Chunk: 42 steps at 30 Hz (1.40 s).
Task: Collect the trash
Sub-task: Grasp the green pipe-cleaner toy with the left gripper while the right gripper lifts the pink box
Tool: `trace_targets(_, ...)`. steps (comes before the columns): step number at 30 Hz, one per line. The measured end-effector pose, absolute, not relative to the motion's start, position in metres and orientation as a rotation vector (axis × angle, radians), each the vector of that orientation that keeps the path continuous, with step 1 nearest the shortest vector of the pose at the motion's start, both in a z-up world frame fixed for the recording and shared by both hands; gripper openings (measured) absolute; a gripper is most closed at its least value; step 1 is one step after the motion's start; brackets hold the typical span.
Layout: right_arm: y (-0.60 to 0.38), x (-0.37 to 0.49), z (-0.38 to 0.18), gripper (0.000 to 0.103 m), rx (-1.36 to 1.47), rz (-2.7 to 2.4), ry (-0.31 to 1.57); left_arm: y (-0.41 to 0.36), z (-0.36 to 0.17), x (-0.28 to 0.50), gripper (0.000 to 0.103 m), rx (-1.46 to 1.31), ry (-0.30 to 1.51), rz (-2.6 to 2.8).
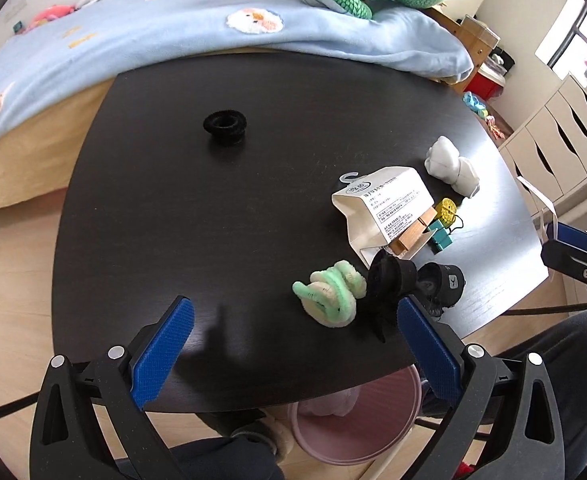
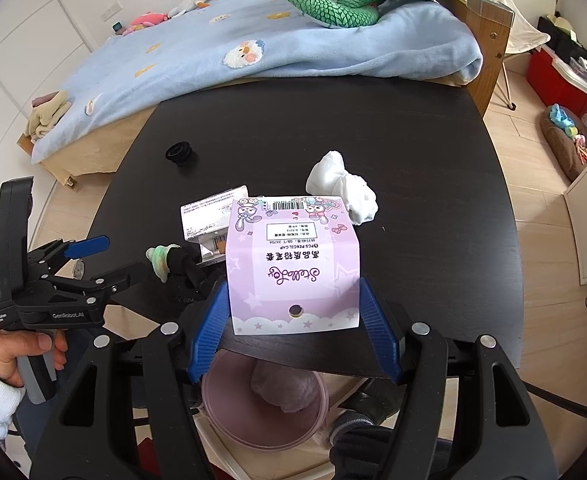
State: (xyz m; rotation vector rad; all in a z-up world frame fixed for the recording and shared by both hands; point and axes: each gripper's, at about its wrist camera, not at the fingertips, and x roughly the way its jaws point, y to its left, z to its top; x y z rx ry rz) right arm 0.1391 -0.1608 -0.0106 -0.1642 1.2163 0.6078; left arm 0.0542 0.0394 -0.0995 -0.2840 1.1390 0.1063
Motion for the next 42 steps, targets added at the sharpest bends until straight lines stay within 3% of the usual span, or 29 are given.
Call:
trace_targets(3, -0.161, 0.14, -0.012, 0.064, -0.163, 0.605, 1.22, 0.043, -0.106, 0.058, 0.08, -0.314, 1.159, 0.129)
trace_targets(7, -0.161, 0.14, -0.014, 0.064, -0.164, 0.604, 1.223, 0.05, -0.113, 0.06, 0.073, -0.383, 1.172, 0.146)
trace_targets(14, -0.16, 0.139, -0.019, 0.064, -0.167, 0.604, 1.231, 0.045, -0.119, 0.061, 0.05, -0.412, 1.184, 0.112)
trace_targets(16, -0.158, 0.139, -0.019, 0.064, -0.168, 0.607, 1.23, 0.044, -0.12, 0.06, 0.041, -0.412, 1.184, 0.103)
trace_targets(20, -0.155, 0.138, -0.018, 0.064, -0.171, 0.614, 1.228, 0.041, -0.12, 0.061, 0.012, -0.398, 1.182, 0.089)
trace_targets(42, -0.157, 0.099, 0.003, 0.064, -0.22, 0.659, 1.179, 0.02, -0.059, 0.017, 0.009, -0.228, 1.049, 0.059)
